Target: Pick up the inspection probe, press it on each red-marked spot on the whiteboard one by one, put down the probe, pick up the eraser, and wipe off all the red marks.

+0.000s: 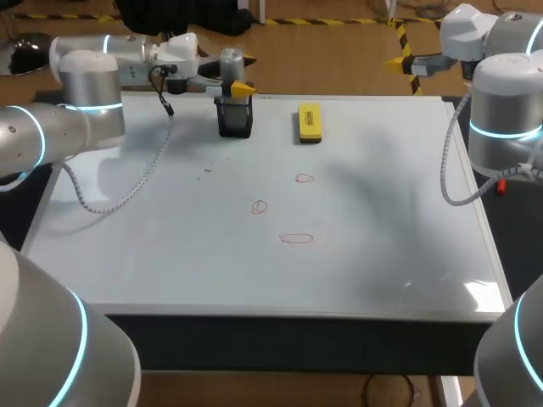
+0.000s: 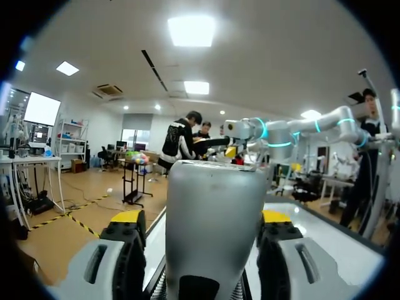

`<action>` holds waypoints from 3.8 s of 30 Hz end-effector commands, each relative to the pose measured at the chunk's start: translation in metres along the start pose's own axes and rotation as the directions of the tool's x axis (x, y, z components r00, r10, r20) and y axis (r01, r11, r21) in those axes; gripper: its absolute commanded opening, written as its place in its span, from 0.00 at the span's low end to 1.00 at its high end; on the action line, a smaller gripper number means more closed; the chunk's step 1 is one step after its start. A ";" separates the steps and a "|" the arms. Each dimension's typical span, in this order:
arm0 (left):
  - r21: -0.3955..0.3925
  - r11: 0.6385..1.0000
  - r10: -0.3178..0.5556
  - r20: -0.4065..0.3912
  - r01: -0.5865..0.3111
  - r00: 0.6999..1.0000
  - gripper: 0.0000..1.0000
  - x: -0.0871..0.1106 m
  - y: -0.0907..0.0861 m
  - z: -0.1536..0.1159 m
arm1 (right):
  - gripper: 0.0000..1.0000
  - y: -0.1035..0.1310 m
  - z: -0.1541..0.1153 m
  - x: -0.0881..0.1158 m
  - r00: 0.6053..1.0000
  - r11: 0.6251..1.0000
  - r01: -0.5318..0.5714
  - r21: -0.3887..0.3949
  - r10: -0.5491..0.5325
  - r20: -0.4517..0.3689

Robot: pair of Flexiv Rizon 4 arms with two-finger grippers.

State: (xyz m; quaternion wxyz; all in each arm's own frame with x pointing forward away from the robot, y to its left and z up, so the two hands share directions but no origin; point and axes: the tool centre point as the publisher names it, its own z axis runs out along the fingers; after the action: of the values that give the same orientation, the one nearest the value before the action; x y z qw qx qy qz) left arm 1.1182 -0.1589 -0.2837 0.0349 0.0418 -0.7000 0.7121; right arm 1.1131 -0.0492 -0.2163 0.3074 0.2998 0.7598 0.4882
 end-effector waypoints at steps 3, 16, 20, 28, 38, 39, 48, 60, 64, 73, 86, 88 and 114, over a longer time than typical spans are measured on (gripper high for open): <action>0.000 1.000 -0.002 0.003 0.002 1.000 0.62 -0.001 0.002 -0.002 | 1.00 0.000 0.000 0.000 1.000 1.000 0.000 0.001 0.000 -0.001; -0.005 1.000 0.008 0.015 -0.008 1.000 0.58 0.001 0.000 -0.011 | 1.00 0.000 0.000 0.000 1.000 1.000 0.000 0.001 0.000 -0.001; -0.005 1.000 0.009 0.024 -0.009 1.000 0.46 0.001 0.000 -0.015 | 1.00 0.000 0.000 0.000 1.000 1.000 0.000 0.001 0.000 -0.001; -0.002 1.000 0.007 0.034 -0.007 0.999 0.00 0.005 0.002 -0.018 | 1.00 0.000 0.000 0.000 1.000 1.000 0.000 0.001 0.000 -0.001; -0.001 0.999 0.052 0.028 -0.052 0.998 0.00 0.016 -0.014 -0.014 | 1.00 0.000 0.000 0.000 1.000 1.000 0.000 0.001 0.000 -0.001; -0.001 0.998 0.060 0.026 -0.060 0.998 0.00 0.016 -0.016 -0.013 | 1.00 0.000 0.000 0.000 1.000 1.000 0.000 0.001 0.000 -0.001; 0.003 0.996 0.094 0.006 -0.094 0.996 0.00 0.018 -0.032 -0.009 | 1.00 0.000 0.000 0.000 1.000 1.000 0.000 0.001 0.000 -0.001; -0.023 0.990 0.138 -0.013 -0.138 0.990 0.00 0.020 -0.062 -0.012 | 1.00 0.000 0.000 0.000 1.000 1.000 0.000 0.001 0.000 -0.001; -0.025 0.989 0.145 -0.004 -0.145 0.989 0.00 0.021 -0.071 -0.015 | 1.00 0.000 0.000 0.000 1.000 1.000 0.000 0.001 0.000 -0.001; 0.013 0.985 0.170 0.005 -0.171 0.985 0.00 0.032 -0.093 -0.020 | 1.00 0.000 0.000 0.000 1.000 1.000 0.000 0.001 0.000 -0.001; -0.018 0.984 0.179 0.066 -0.178 0.982 0.00 0.053 -0.099 -0.056 | 1.00 0.000 0.000 0.000 1.000 1.000 0.000 0.001 0.000 -0.001; -0.024 0.984 0.176 0.081 -0.175 0.981 0.00 0.057 -0.096 -0.065 | 1.00 0.000 0.000 0.000 1.000 1.000 0.000 0.001 0.000 -0.001; -0.046 0.985 0.170 0.218 -0.163 0.961 0.00 0.092 -0.081 -0.131 | 1.00 0.000 0.000 0.000 1.000 1.000 0.000 0.001 0.000 -0.001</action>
State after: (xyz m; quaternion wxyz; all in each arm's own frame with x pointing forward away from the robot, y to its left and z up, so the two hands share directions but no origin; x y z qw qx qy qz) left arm 1.0437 -0.0296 -0.1986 -0.0736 0.0342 -0.7117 0.6978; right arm 1.1132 -0.0491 -0.2163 0.3074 0.2998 0.7598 0.4882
